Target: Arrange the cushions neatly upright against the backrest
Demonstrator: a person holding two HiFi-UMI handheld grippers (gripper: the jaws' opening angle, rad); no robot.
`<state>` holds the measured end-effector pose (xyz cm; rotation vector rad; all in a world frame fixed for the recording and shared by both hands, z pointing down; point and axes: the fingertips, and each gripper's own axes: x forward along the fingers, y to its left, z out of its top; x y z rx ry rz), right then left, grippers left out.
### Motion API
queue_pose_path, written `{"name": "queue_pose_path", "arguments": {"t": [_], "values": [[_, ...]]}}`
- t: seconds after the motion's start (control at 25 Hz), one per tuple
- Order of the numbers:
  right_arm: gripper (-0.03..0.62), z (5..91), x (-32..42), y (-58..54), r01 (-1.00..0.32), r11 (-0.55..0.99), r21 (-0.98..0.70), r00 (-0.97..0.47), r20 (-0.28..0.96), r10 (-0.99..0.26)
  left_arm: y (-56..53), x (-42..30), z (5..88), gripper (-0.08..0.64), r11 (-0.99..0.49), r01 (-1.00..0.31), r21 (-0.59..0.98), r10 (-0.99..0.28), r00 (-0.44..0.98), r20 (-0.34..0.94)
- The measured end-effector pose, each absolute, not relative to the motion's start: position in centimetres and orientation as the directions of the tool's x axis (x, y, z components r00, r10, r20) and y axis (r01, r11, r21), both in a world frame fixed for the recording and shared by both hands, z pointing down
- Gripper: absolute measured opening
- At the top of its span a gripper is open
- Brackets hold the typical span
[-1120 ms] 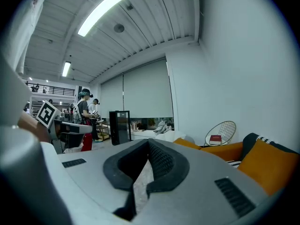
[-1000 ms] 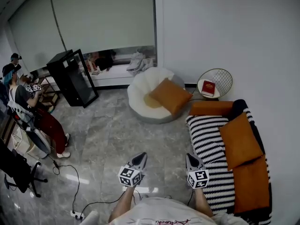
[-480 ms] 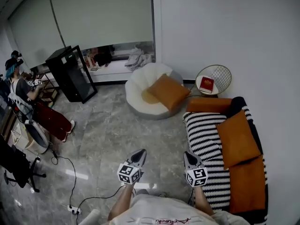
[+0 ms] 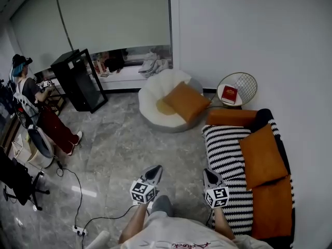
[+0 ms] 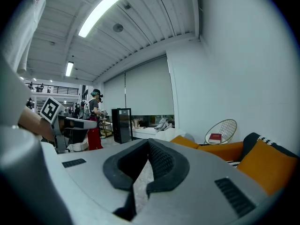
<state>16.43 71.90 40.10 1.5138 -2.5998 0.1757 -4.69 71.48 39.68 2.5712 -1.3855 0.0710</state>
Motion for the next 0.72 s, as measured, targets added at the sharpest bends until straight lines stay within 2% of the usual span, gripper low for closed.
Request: {"name": "queue_pose_path", "arguments": {"t": [0.72], "values": [[0.028,41.9,14.7,64.1,-0.857,0.514,-0.025,-0.509,0.187,-0.840,63.9,-6.4,41.9,0.035,-0.504,-0.841,0.198,-0.834,0.533,0.142]]}}
